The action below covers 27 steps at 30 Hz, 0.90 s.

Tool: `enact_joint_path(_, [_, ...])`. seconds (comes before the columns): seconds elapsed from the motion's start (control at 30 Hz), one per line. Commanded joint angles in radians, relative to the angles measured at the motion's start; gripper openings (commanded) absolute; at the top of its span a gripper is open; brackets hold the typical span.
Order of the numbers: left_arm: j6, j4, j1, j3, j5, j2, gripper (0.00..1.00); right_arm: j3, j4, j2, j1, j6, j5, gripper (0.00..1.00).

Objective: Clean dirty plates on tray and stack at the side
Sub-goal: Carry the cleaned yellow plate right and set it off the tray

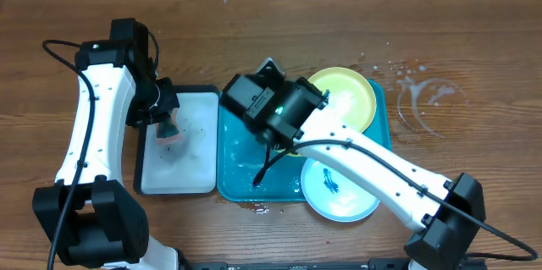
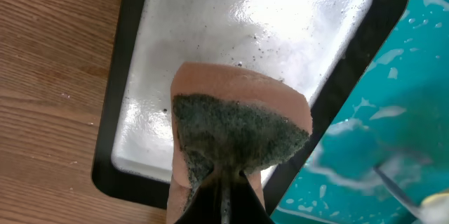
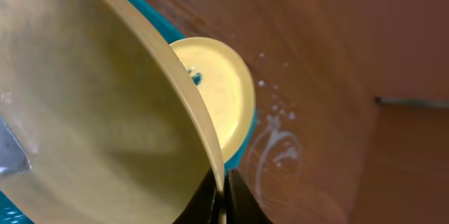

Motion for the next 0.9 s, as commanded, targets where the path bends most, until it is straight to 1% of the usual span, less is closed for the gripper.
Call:
enact_joint_path(0.0, [0.02, 0.001, -0.001, 0.002, 0.008, 0.001, 0.04, 0.023, -0.013, -0.006, 0.038, 0.016, 0.182, 0.04])
enact_joint_path(0.13, [0.02, 0.001, -0.001, 0.002, 0.008, 0.001, 0.04, 0.023, -0.045, -0.006, 0.101, 0.034, 0.314, 0.04])
enact_joint_path(0.27, [0.02, 0.001, -0.001, 0.002, 0.008, 0.001, 0.04, 0.023, -0.065, -0.006, 0.18, 0.049, 0.494, 0.04])
enact_joint_path(0.4, [0.02, 0.001, -0.001, 0.002, 0.008, 0.001, 0.04, 0.023, -0.071, -0.006, 0.239, 0.048, 0.613, 0.04])
enact_joint_path(0.57, [0.02, 0.001, -0.001, 0.002, 0.008, 0.001, 0.04, 0.023, -0.075, -0.006, 0.271, 0.048, 0.639, 0.04])
enact_joint_path(0.87, [0.02, 0.005, -0.001, 0.002, 0.008, 0.001, 0.04, 0.023, -0.076, -0.006, 0.272, 0.048, 0.64, 0.04])
